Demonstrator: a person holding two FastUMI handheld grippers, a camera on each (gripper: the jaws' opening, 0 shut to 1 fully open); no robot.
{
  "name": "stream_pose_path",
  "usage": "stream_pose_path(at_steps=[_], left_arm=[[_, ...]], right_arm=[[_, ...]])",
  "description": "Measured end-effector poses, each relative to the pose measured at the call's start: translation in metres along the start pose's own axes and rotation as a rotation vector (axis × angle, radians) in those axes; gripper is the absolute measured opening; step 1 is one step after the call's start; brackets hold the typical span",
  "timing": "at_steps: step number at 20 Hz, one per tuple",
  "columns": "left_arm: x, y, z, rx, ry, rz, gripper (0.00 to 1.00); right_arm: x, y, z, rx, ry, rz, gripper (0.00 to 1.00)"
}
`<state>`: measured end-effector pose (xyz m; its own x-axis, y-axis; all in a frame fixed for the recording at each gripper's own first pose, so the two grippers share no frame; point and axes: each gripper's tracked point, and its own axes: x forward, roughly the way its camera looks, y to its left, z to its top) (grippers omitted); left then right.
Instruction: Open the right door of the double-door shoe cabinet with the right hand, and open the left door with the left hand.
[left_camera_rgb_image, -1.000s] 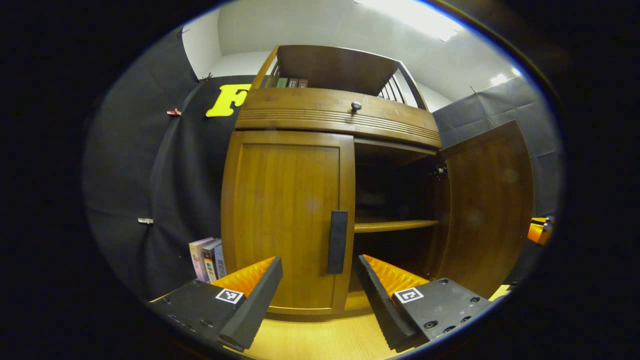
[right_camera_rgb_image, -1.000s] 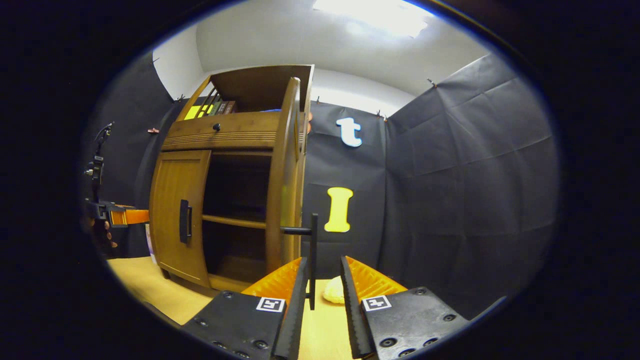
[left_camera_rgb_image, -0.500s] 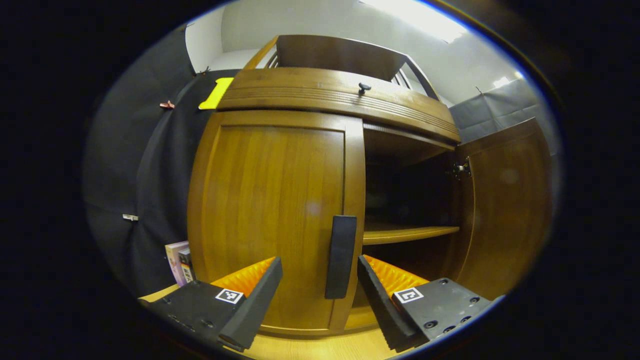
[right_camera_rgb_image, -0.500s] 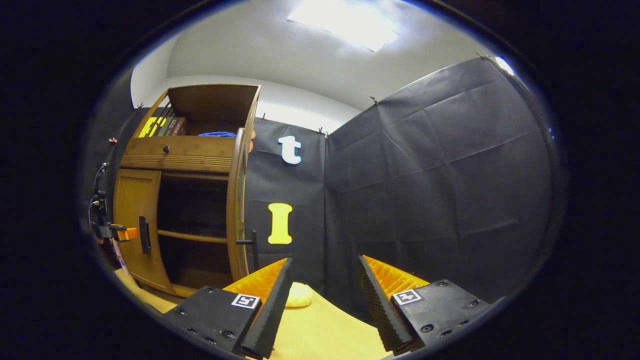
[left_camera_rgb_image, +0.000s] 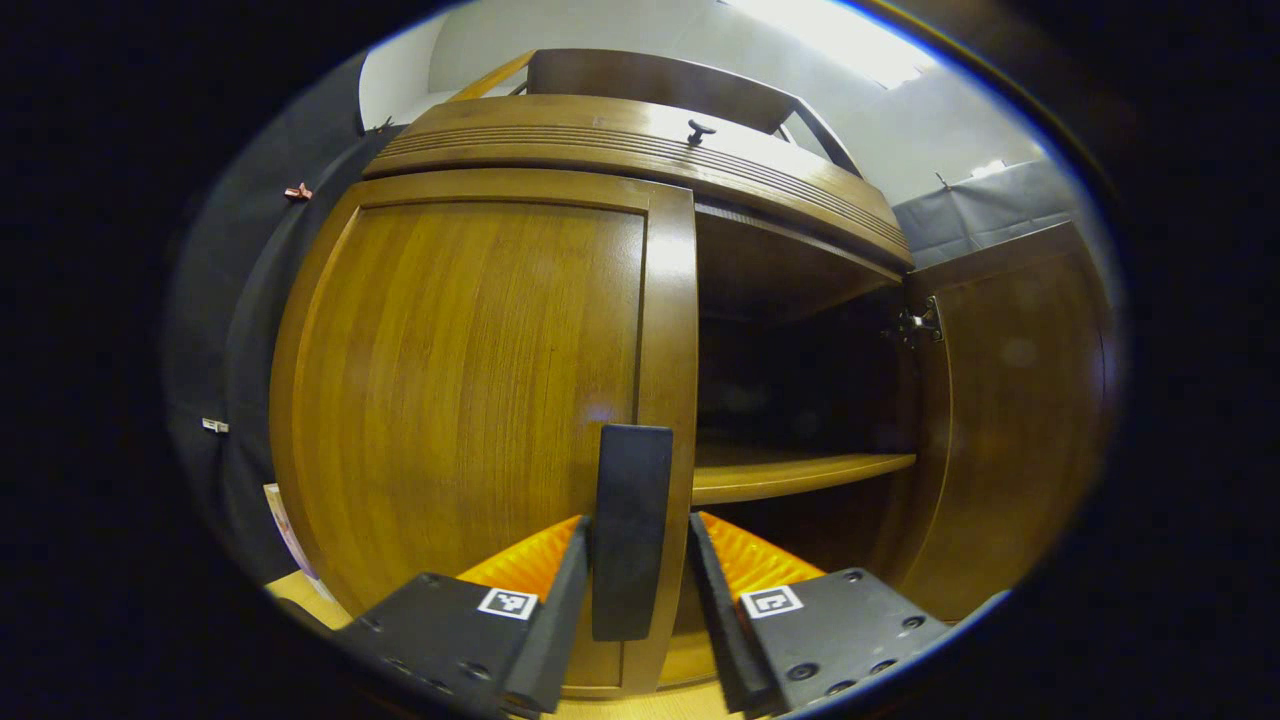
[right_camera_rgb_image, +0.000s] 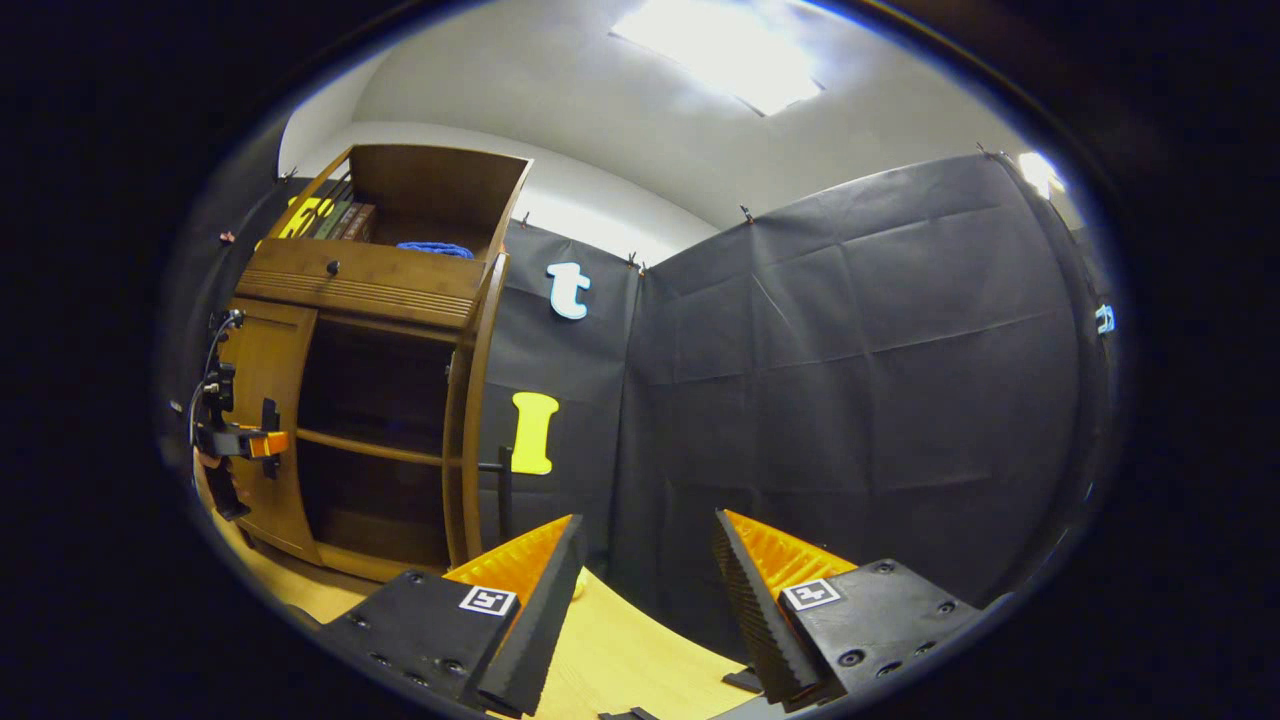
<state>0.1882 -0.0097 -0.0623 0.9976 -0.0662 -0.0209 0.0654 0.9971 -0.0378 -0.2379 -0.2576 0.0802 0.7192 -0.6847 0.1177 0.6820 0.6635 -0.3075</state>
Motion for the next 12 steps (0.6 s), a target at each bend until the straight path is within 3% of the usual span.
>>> stream_pose_path(at_steps=[3,4,8,12], left_arm=[[0.000,0.002,0.001,-0.001,0.000,-0.004,0.38],[-0.001,0.002,0.001,0.006,0.005,-0.010,0.36],[-0.012,0.002,0.001,-0.009,0.027,-0.045,0.31],[-0.042,0.000,0.005,-0.023,0.058,-0.134,0.33]], right_arm=[[-0.005,0.003,0.004,-0.013,0.024,0.003,0.81],[-0.007,0.004,0.006,-0.015,0.026,0.000,0.82],[-0.022,0.026,0.007,-0.014,0.031,0.048,0.82],[-0.023,0.038,0.008,-0.026,0.028,0.075,0.82]])
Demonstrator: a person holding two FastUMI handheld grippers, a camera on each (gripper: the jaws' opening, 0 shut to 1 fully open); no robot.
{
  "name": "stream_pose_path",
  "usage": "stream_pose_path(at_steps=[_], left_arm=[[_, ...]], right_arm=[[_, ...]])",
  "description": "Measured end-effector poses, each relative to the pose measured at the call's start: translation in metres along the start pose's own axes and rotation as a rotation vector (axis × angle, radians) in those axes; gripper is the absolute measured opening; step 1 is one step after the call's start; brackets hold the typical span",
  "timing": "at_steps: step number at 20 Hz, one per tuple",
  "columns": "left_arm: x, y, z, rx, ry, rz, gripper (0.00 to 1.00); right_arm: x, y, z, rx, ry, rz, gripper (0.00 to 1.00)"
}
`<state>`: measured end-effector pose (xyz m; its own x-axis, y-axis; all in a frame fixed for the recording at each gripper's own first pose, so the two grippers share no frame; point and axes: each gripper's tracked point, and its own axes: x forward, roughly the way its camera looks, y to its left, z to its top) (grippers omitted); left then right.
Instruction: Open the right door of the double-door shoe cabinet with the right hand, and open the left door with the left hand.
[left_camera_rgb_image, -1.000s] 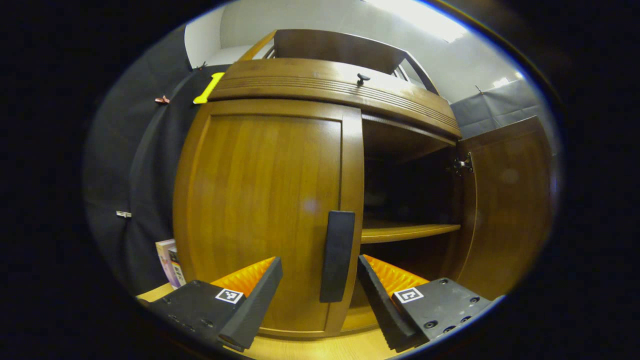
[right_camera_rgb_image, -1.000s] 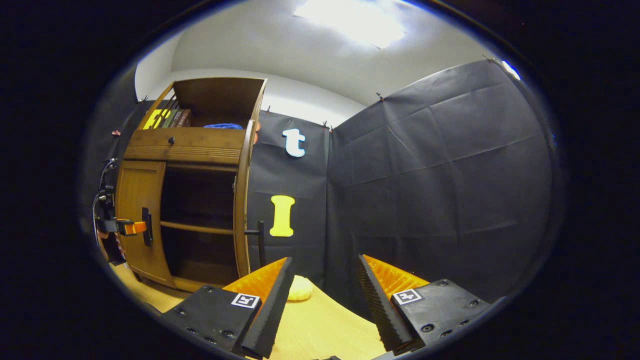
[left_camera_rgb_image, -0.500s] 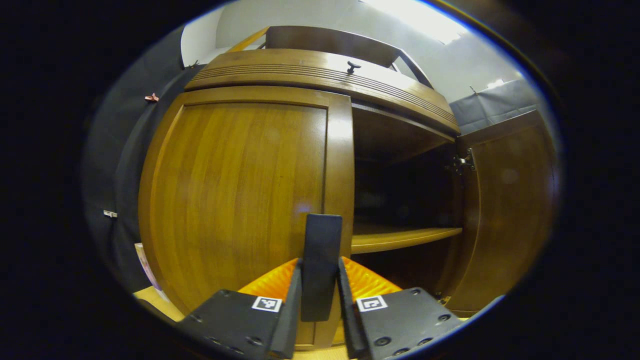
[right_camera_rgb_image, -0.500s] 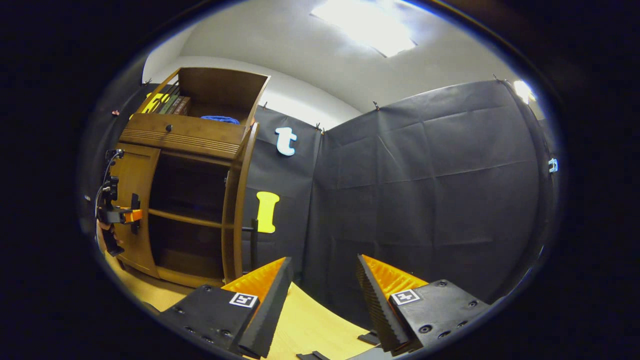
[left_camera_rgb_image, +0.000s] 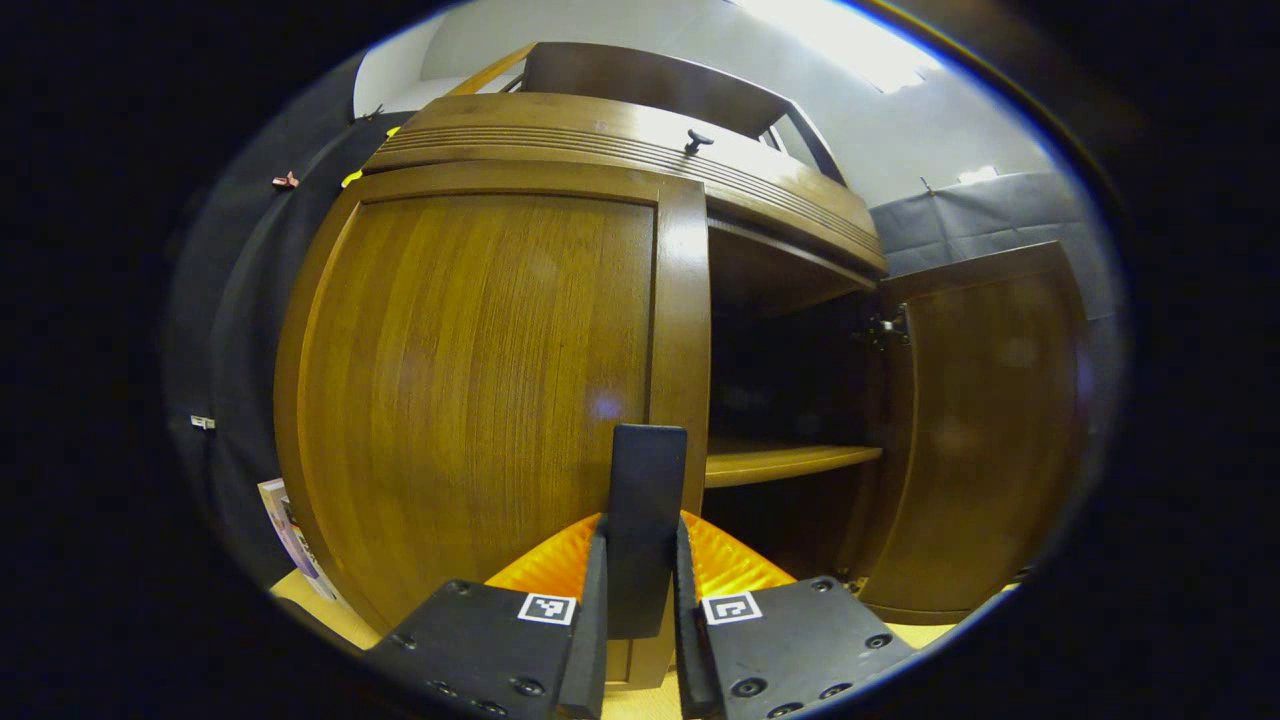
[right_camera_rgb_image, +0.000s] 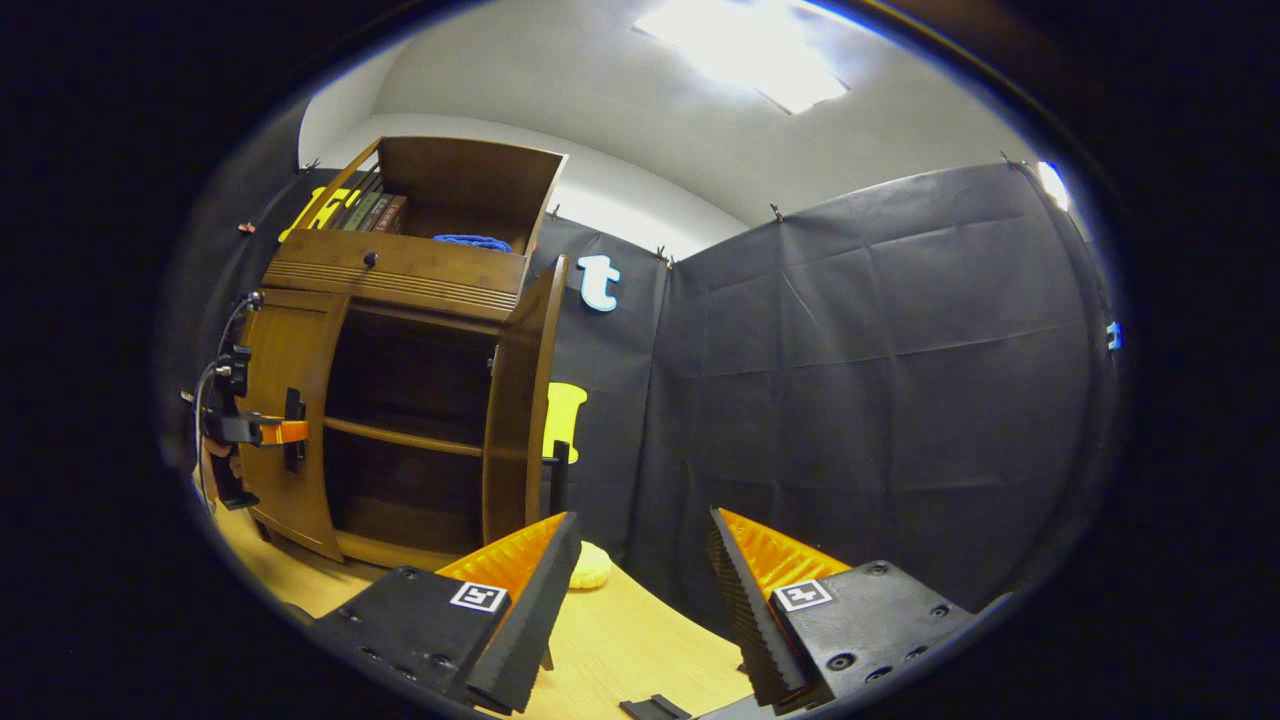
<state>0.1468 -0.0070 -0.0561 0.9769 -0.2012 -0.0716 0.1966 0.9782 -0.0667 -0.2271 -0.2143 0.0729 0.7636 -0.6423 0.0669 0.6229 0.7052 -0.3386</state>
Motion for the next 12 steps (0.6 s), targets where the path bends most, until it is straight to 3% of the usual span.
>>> stream_pose_path(at_steps=[5,12], left_arm=[[-0.058,0.000,0.005,0.016,0.001,-0.074,0.33],[-0.131,0.022,0.015,0.019,0.038,-0.069,0.32]], right_arm=[[0.006,0.028,-0.008,0.015,0.036,0.055,0.81],[0.011,0.071,-0.001,0.068,0.017,0.186,0.81]])
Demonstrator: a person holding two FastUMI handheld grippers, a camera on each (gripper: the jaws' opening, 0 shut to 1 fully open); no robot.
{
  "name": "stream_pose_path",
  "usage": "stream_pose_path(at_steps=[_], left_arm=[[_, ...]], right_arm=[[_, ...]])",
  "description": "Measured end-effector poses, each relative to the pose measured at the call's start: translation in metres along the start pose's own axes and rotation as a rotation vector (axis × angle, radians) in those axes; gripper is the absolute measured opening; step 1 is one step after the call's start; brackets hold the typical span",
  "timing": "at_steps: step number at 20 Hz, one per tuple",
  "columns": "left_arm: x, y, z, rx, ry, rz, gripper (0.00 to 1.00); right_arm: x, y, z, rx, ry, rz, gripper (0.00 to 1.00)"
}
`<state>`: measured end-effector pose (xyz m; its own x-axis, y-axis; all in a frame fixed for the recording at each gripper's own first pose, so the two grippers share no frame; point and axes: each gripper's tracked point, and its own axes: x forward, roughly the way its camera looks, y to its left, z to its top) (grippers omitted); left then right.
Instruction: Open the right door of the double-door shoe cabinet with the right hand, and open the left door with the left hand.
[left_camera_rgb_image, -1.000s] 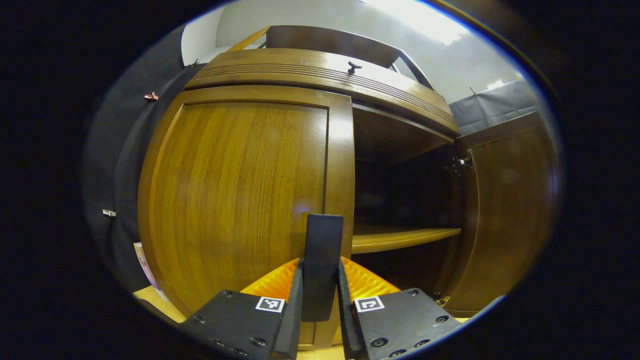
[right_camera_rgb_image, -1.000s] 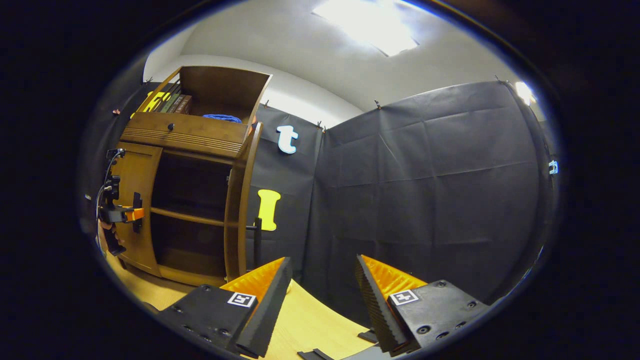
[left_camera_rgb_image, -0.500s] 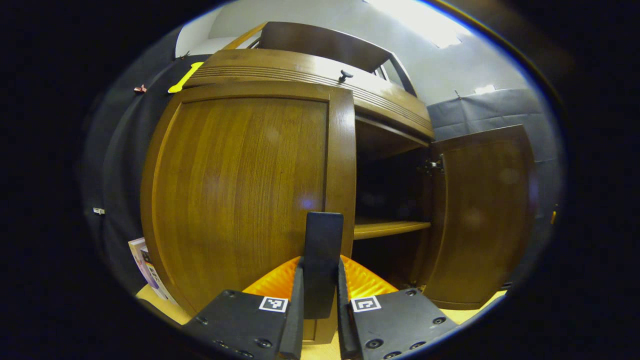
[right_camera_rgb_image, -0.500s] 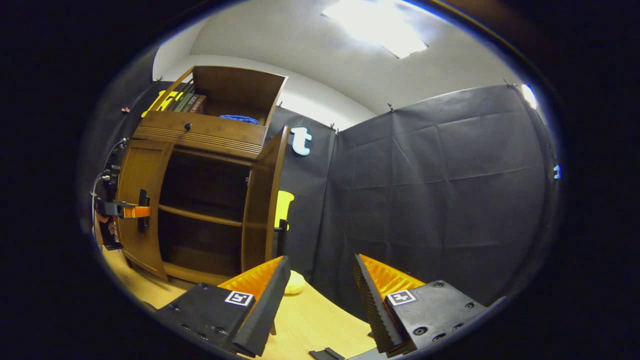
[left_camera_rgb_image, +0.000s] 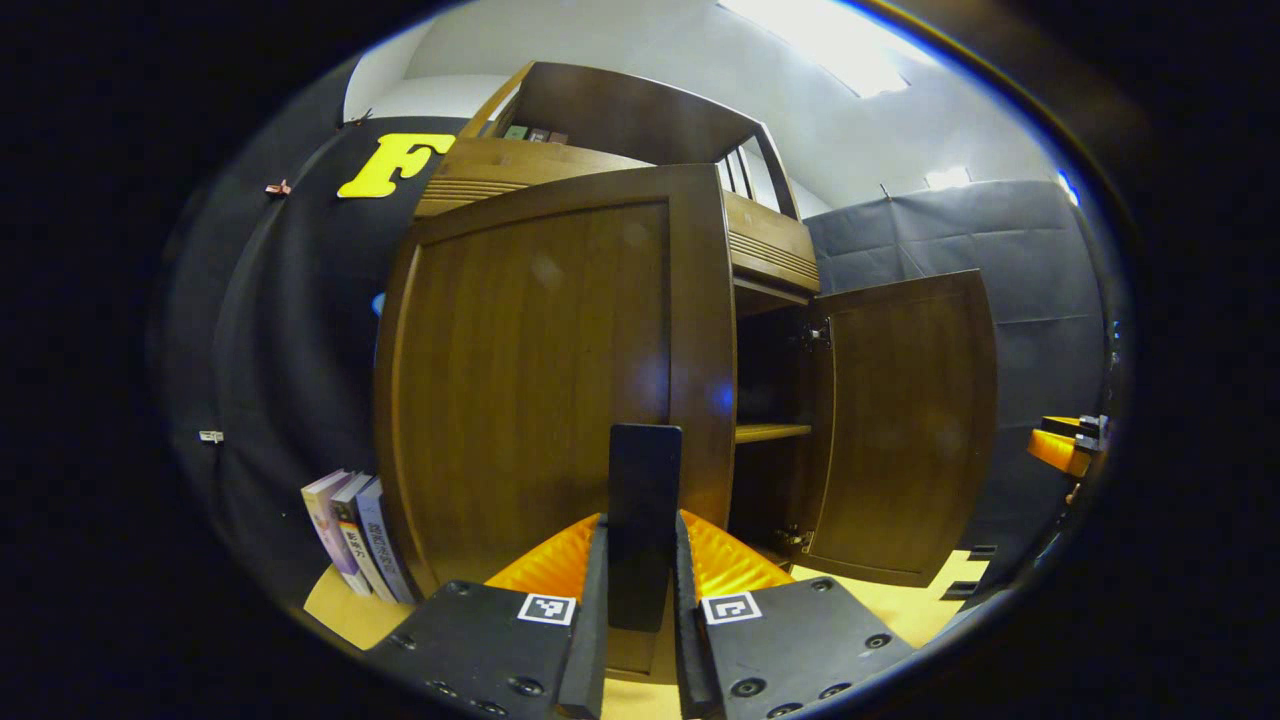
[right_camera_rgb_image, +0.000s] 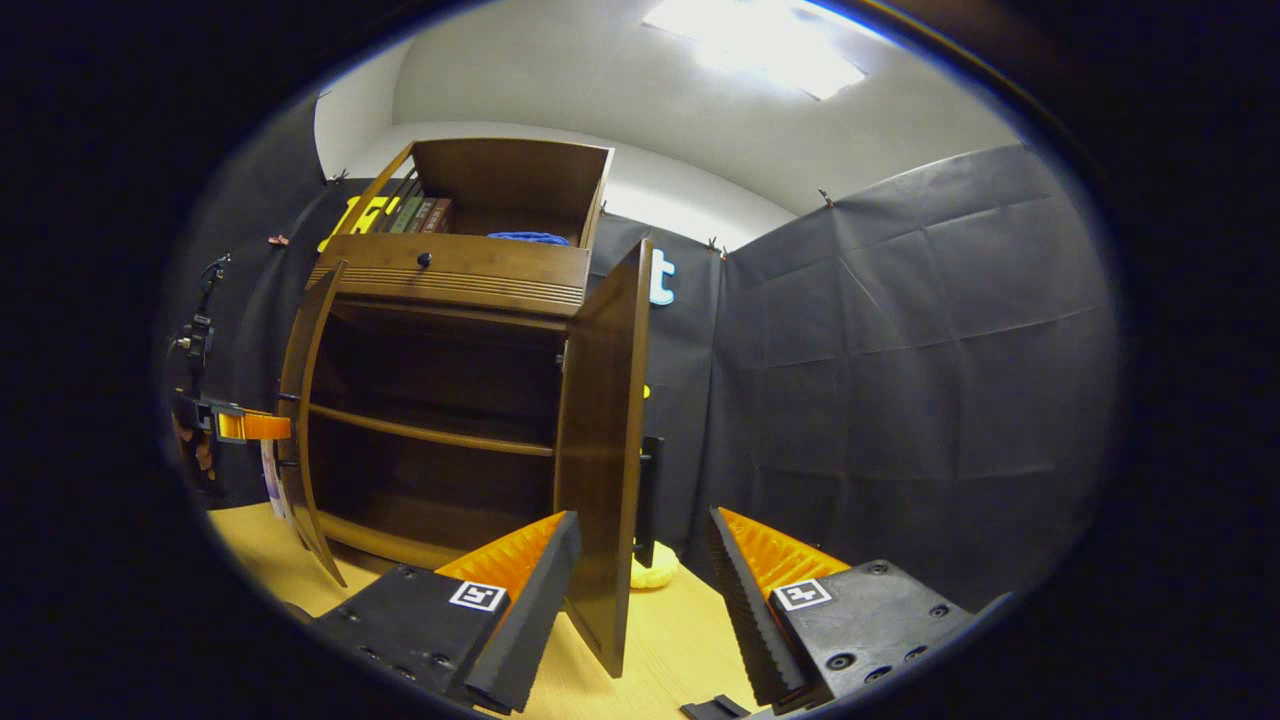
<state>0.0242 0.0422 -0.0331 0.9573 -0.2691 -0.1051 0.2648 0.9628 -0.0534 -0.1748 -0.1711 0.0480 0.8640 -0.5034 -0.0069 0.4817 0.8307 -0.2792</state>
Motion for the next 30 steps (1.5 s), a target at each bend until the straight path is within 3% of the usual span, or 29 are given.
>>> stream_pose_path(at_steps=[7,12,16,21,22,27,30], left_arm=[[-0.062,0.033,0.004,0.049,-0.017,0.129,0.34],[-0.094,0.058,0.003,0.078,-0.017,0.234,0.24],[-0.107,0.077,-0.005,0.072,0.004,0.296,0.24],[-0.141,0.113,0.002,0.105,-0.010,0.467,0.26],[-0.148,0.117,0.004,0.109,-0.013,0.494,0.18],[-0.169,0.070,0.013,0.090,-0.039,0.435,0.19],[-0.153,0.017,0.021,0.086,-0.055,0.316,0.22]], right_arm=[[0.016,0.056,0.007,0.043,-0.020,0.166,0.82],[0.024,0.094,0.008,0.055,-0.041,0.276,0.81],[0.028,0.110,0.007,0.085,-0.041,0.332,0.81],[0.032,0.120,0.001,0.071,-0.037,0.365,0.82],[0.033,0.123,0.002,0.079,-0.038,0.379,0.82],[0.054,0.142,-0.009,0.098,-0.012,0.397,0.81],[0.057,0.152,-0.013,0.132,0.013,0.402,0.82]])
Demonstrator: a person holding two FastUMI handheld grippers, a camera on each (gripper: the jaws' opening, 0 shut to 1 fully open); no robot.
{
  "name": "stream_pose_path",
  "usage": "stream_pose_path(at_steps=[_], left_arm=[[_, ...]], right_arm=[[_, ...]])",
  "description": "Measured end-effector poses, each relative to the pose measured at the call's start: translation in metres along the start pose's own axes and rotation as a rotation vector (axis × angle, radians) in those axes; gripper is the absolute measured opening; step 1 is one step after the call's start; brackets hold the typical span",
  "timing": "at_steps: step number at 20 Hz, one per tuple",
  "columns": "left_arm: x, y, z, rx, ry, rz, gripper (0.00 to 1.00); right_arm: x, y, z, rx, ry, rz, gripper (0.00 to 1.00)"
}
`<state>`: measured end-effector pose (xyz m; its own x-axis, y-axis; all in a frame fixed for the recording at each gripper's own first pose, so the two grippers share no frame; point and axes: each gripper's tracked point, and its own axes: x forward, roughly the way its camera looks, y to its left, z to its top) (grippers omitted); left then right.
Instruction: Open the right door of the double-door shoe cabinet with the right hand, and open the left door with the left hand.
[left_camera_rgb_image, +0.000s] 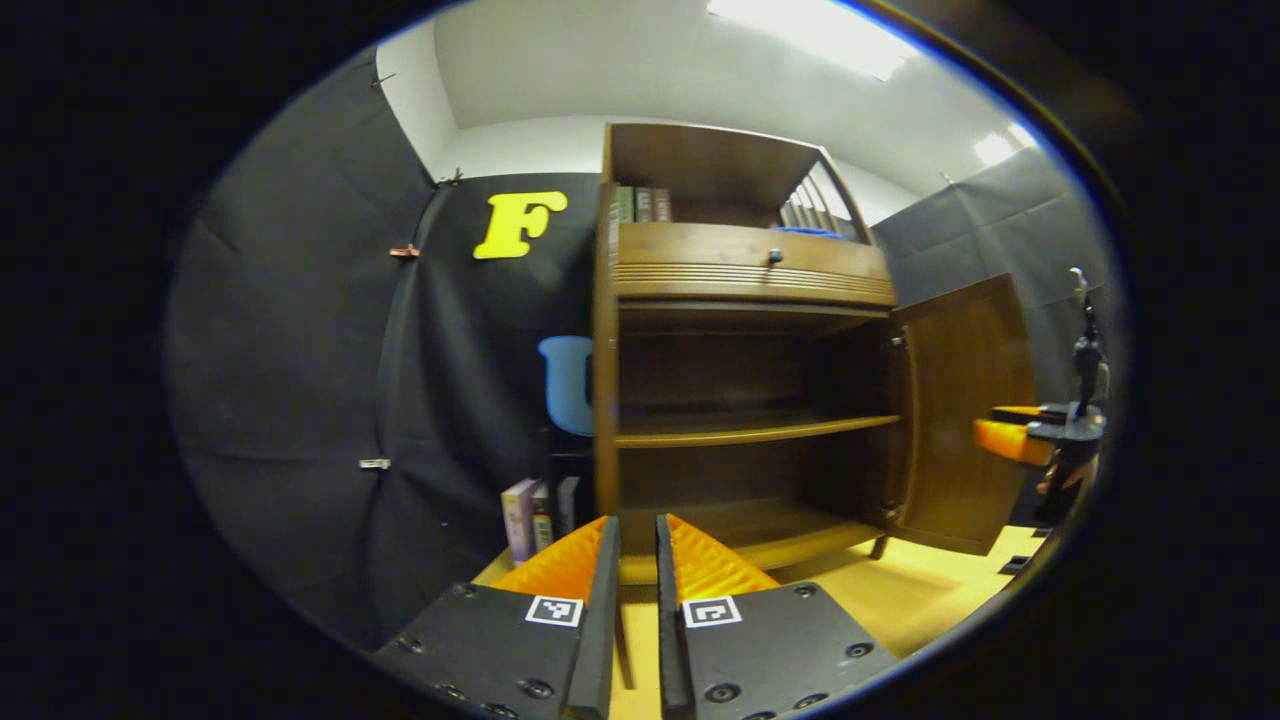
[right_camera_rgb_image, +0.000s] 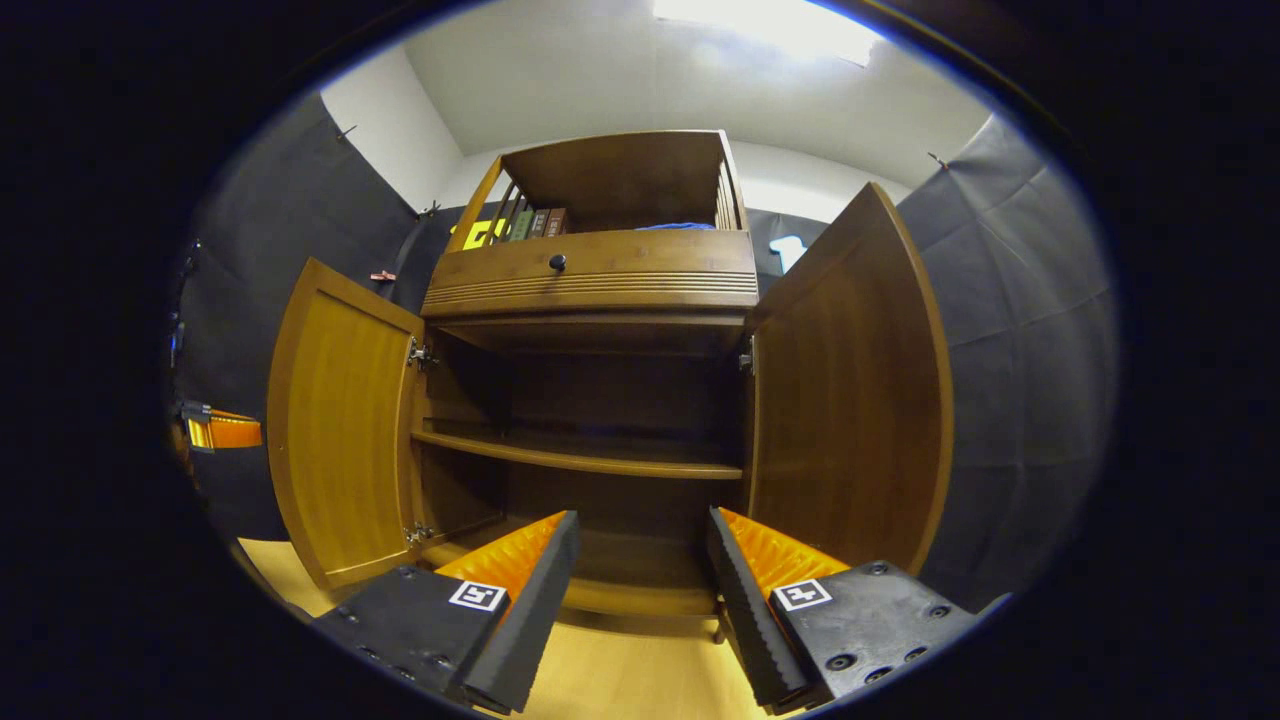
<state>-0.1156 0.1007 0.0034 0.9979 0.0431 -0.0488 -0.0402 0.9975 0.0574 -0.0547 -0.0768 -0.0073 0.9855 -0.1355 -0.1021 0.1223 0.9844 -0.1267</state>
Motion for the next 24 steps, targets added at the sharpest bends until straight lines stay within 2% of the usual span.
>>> stream_pose_path(at_steps=[1,5,7,8,10,12,13,16,21,24], left_arm=[[0.002,-0.018,0.001,-0.010,0.000,-0.037,0.23],[0.038,-0.069,0.005,-0.048,-0.002,-0.100,0.30],[0.056,-0.088,0.005,-0.055,-0.009,-0.105,0.43],[0.066,-0.095,0.007,-0.057,-0.023,-0.096,0.53],[0.087,-0.106,0.007,-0.058,-0.038,-0.077,0.75],[0.105,-0.112,-0.002,-0.047,-0.014,-0.041,0.89],[0.113,-0.112,-0.004,-0.045,-0.011,-0.020,0.92],[0.127,-0.113,-0.003,-0.056,-0.025,0.014,0.96],[0.137,-0.127,-0.008,-0.066,-0.015,-0.019,0.95],[0.141,-0.126,-0.007,-0.065,-0.021,-0.012,0.96]], right_arm=[[0.000,-0.001,0.000,0.003,-0.003,-0.007,0.82],[0.001,0.003,0.004,-0.016,-0.035,-0.043,0.82],[0.002,0.006,0.007,-0.024,-0.056,-0.064,0.89],[0.003,0.010,0.008,-0.031,-0.056,-0.065,0.87],[0.010,0.016,0.010,-0.047,-0.053,-0.054,0.99],[0.019,0.019,0.016,-0.043,-0.058,-0.044,0.97],[0.021,0.020,0.017,-0.033,-0.060,-0.037,0.97],[0.027,0.022,0.017,-0.008,-0.058,-0.013,0.97],[0.031,0.015,0.014,-0.018,-0.057,-0.014,0.97],[0.033,0.016,0.010,-0.018,-0.047,-0.005,0.97]])
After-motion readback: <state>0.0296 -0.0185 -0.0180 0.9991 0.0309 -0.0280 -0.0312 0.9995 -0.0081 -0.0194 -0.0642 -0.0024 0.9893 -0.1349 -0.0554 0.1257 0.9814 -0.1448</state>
